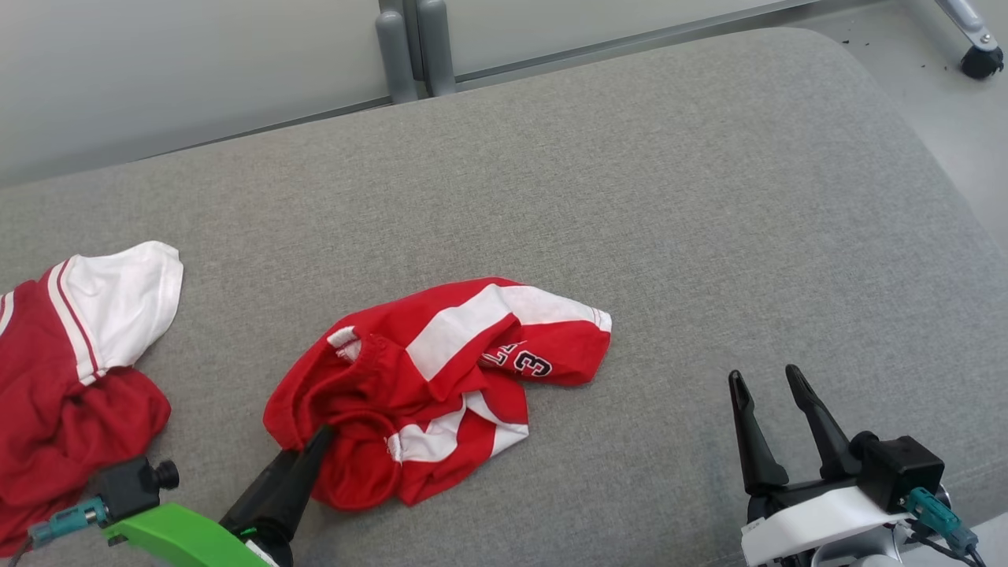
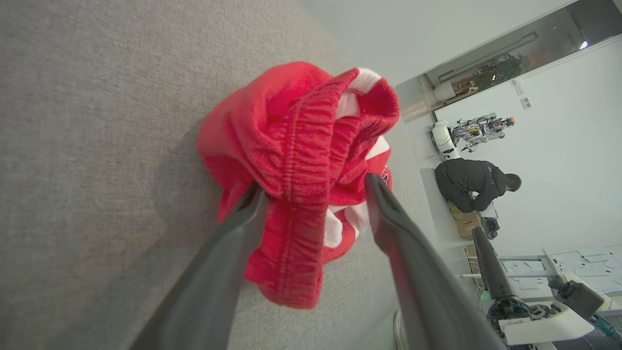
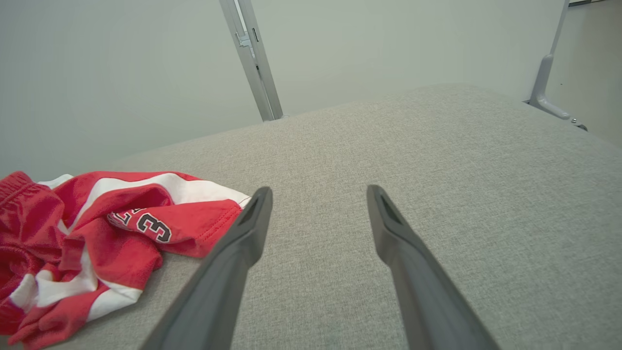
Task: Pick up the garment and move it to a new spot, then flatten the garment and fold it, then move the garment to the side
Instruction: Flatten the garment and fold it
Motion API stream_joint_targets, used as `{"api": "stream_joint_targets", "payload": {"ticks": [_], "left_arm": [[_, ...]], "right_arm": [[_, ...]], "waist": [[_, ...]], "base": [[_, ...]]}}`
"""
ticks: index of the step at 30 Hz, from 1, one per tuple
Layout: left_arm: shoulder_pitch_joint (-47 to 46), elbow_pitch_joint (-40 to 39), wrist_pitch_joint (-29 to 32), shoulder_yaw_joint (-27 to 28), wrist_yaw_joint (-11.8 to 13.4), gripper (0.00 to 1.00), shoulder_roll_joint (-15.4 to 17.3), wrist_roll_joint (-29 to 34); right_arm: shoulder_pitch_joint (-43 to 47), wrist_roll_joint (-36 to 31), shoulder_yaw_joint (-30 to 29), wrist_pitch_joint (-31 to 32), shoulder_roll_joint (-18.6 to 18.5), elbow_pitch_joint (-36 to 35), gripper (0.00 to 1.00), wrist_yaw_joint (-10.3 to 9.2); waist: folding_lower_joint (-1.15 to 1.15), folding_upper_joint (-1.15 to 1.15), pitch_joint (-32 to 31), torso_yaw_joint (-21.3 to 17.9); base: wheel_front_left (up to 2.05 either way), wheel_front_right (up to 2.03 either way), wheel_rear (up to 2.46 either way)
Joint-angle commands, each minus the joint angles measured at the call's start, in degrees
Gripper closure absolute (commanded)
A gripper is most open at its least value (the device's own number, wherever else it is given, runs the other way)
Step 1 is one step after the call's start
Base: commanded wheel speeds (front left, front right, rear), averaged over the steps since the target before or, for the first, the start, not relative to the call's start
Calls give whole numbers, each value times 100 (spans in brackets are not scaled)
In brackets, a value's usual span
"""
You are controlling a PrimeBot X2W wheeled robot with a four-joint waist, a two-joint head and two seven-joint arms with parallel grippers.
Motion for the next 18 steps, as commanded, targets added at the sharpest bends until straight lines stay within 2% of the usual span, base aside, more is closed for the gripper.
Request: {"api": "stream_joint_targets", "payload": {"ticks": [1,3,7,13,18], "left_arm": [[25,311,-254,-171,-29,0,109,254],[-22,470,-380,-266,-29,0,159,385],[-209,1300,-863,-614,-29,0,250,873],[-256,2232,-1092,-786,8,0,198,1165],[-279,2384,-1459,-667,356,0,202,1359]], "right_arm": [[-26,-32,-12,-17,-8,4,0,3],[-22,-41,-7,-18,-8,4,0,3],[30,-54,-17,-18,-8,-11,0,3],[95,-30,-17,-18,-9,8,0,3],[116,-5,-31,-17,-9,-4,0,2]], "waist": [[0,64,-20,97],[0,64,-23,112],[0,64,-38,164],[0,64,-76,173],[0,64,-99,154]], "base": [[0,0,0],[0,0,0],[0,0,0],[0,0,0],[0,0,0]]}}
